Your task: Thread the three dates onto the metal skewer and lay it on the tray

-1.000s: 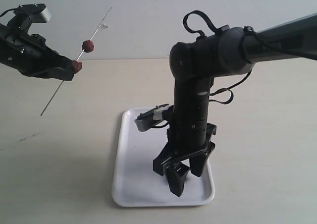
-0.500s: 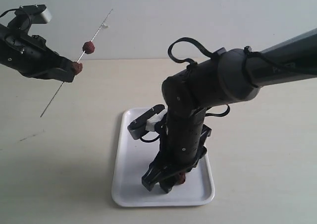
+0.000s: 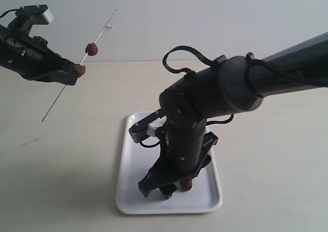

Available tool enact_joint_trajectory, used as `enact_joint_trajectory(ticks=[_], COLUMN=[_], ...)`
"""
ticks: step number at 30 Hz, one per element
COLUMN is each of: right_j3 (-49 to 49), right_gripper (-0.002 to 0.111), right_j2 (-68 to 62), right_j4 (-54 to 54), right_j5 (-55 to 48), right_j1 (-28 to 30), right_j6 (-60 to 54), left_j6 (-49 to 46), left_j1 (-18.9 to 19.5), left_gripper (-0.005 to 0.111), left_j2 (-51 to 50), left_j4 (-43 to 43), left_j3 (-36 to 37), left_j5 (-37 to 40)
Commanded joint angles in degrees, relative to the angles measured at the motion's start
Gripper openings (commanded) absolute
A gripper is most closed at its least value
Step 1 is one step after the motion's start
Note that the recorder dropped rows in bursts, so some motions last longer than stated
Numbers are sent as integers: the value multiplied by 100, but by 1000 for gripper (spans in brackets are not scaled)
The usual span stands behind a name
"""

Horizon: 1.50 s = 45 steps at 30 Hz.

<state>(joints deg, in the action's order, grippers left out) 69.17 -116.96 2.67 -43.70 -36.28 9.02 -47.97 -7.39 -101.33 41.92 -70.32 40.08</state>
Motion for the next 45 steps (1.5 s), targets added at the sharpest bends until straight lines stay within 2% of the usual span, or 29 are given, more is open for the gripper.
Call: enact_joint_trajectory(ticks=[1, 5, 8, 13, 24, 28, 33, 37, 41, 45], right_j3=[-94, -94, -94, -94, -94, -94, -81, -81, -81, -81], right_gripper=[62, 60, 47, 35, 35, 25, 25, 25, 25, 26], right_j2=[-90, -90, -90, -90, -90, -90, -73, 507, 1320, 1992], right_j4=[293, 293, 293, 293, 351, 351, 351, 373, 378, -237], right_j5=[-429, -424, -424, -424, -172, -151, -209, -235, -45, 52], right_j1=[-9, -9, -9, -9, -9, -9, -9, 24, 368, 1087], right_j6=[136, 160, 159, 159, 159, 159, -82, -512, -796, -1352], left_j6=[7, 7, 7, 7, 7, 7, 7, -98, -124, -444], left_j1=[14, 14, 14, 14, 14, 14, 14, 14, 14, 14], left_gripper=[0, 0, 0, 0, 0, 0, 0, 0, 0, 0], left_j2=[69, 69, 69, 69, 69, 69, 69, 59, 59, 59], left_j4=[62, 62, 62, 62, 73, 73, 73, 72, 72, 72], left_j3=[-31, -31, -31, -31, -31, -31, -31, -31, -31, -31], left_j5=[-10, -10, -10, -10, -10, -10, -10, -1, 81, 388])
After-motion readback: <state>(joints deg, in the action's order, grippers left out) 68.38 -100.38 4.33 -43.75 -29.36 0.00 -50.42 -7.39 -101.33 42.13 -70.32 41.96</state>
